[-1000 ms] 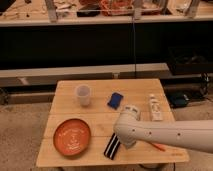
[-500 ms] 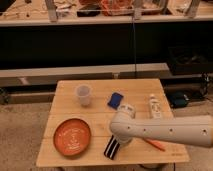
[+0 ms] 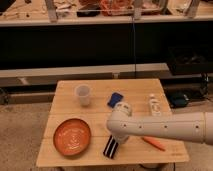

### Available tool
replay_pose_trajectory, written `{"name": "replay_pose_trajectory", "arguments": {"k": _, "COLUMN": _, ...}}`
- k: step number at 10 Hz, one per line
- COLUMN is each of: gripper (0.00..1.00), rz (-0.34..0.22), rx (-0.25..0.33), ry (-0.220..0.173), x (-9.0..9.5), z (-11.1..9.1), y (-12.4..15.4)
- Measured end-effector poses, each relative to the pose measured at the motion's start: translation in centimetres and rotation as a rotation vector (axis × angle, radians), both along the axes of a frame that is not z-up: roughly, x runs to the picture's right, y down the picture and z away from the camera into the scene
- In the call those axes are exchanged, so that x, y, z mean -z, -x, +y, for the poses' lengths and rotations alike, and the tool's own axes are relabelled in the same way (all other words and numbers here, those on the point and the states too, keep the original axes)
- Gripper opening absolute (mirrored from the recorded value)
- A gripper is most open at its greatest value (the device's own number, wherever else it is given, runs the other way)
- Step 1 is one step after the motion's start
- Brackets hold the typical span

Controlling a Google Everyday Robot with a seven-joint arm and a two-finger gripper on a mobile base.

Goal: Push the eraser across the table

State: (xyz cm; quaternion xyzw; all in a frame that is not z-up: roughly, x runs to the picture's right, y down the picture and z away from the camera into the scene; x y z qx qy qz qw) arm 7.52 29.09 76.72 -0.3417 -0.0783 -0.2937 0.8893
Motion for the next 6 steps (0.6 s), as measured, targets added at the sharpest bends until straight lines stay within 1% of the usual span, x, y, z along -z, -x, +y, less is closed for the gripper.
{"name": "replay_pose_trajectory", "arguments": {"k": 5, "gripper": 0.05, "rz": -0.002, "rx": 0.002, "ry": 0.0, "x": -0.07, "z": -0.13, "y": 0.1}}
{"name": "replay_pose_trajectory", "arguments": {"k": 6, "gripper": 0.05, "rz": -0.005, "rx": 0.006, "ry": 0.001, "x": -0.35, "z": -0.28, "y": 0.35}}
